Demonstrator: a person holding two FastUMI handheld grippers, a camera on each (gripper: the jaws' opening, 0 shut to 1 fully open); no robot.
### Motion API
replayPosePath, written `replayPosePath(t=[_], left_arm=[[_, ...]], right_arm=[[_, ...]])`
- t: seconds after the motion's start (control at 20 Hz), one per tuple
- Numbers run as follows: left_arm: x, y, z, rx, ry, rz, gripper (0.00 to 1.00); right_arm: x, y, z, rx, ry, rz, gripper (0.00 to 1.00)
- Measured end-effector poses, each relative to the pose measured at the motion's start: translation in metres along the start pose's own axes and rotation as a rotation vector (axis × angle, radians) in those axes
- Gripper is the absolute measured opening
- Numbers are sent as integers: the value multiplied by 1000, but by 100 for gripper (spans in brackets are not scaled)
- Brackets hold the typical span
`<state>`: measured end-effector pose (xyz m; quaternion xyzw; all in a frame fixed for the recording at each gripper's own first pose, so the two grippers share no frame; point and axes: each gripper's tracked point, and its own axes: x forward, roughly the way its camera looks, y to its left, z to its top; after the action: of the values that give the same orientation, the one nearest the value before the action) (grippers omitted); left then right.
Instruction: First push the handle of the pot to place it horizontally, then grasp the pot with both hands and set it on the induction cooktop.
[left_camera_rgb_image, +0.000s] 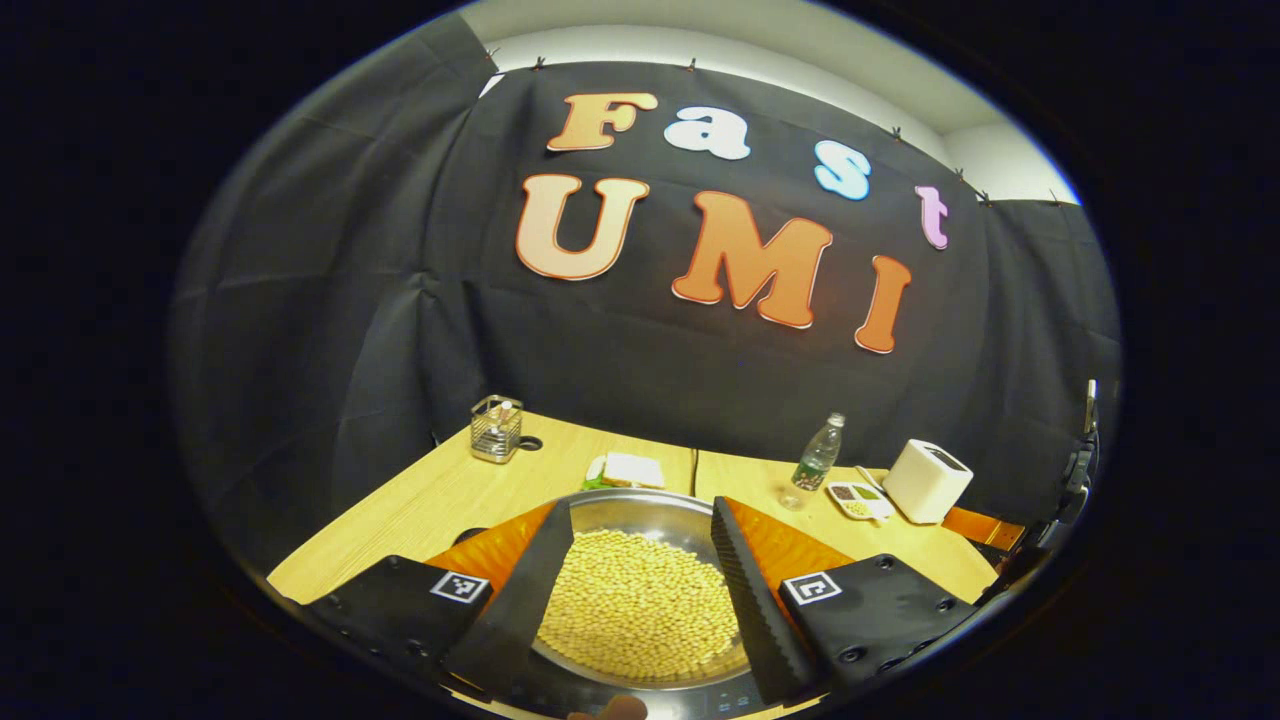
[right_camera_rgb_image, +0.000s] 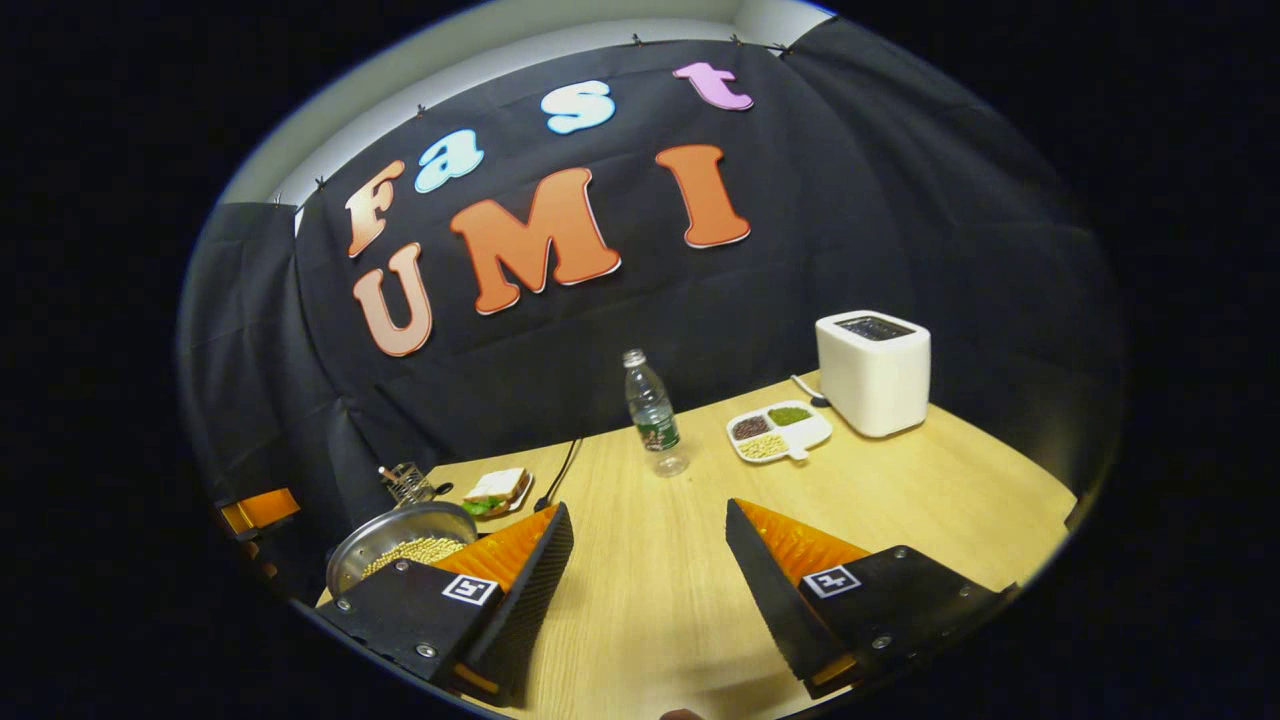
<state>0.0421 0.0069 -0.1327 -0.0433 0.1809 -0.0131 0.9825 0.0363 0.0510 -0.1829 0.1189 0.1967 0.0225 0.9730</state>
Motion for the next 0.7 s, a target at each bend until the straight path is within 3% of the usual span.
replayPosePath(t=[0.25, 0.4, 0.7], left_arm=[[4, -69, 22, 54, -42, -74, 92], [2, -107, 44, 32, -50, -116, 100], [-16, -136, 105, 15, -157, -108, 97]], right_arm=[[-27, -57, 65, -9, -113, -68, 95], [-49, -85, 99, -34, -161, -111, 95], [-99, -107, 169, -113, -281, -152, 95]])
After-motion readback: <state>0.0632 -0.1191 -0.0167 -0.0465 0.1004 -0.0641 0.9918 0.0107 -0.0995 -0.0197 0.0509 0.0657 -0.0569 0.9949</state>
